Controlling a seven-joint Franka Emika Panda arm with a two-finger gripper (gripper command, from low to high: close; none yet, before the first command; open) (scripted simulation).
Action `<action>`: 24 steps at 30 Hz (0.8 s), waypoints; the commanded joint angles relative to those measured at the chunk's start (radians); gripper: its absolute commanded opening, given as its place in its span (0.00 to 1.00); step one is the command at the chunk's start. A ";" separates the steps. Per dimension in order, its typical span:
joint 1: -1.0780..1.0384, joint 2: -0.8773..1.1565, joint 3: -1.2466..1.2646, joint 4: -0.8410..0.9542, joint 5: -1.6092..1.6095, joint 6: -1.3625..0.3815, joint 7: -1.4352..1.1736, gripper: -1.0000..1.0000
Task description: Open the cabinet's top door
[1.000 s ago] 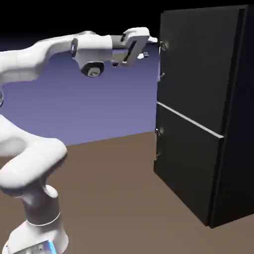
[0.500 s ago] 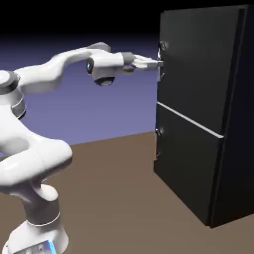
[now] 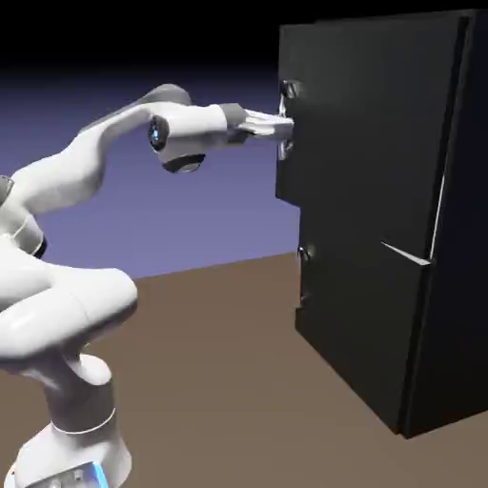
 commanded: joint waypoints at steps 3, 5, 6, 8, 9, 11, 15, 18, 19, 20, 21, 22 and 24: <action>0.051 -0.039 -0.066 -0.099 0.005 -0.121 -0.041 0.00; 0.107 -0.040 -0.126 -0.172 -0.008 -0.198 -0.093 0.00; 0.133 -0.040 -0.162 -0.208 -0.022 -0.239 -0.119 0.00; 0.177 -0.040 -0.234 -0.270 -0.056 -0.317 -0.163 0.00; 0.193 -0.039 -0.270 -0.295 -0.077 -0.353 -0.182 0.00; 0.220 -0.035 -0.343 -0.339 -0.122 -0.421 -0.217 0.00; 0.250 -0.018 -0.488 -0.398 -0.224 -0.544 -0.276 0.00; 0.259 0.005 -0.597 -0.425 -0.307 -0.630 -0.317 0.00; 0.260 0.015 -0.633 -0.430 -0.336 -0.658 -0.331 0.00; 0.260 0.026 -0.669 -0.435 -0.366 -0.686 -0.345 0.00; 0.261 0.039 -0.705 -0.438 -0.396 -0.714 -0.358 0.00; 0.260 0.053 -0.742 -0.439 -0.427 -0.742 -0.373 0.00; 0.260 0.086 -0.814 -0.438 -0.490 -0.798 -0.401 0.00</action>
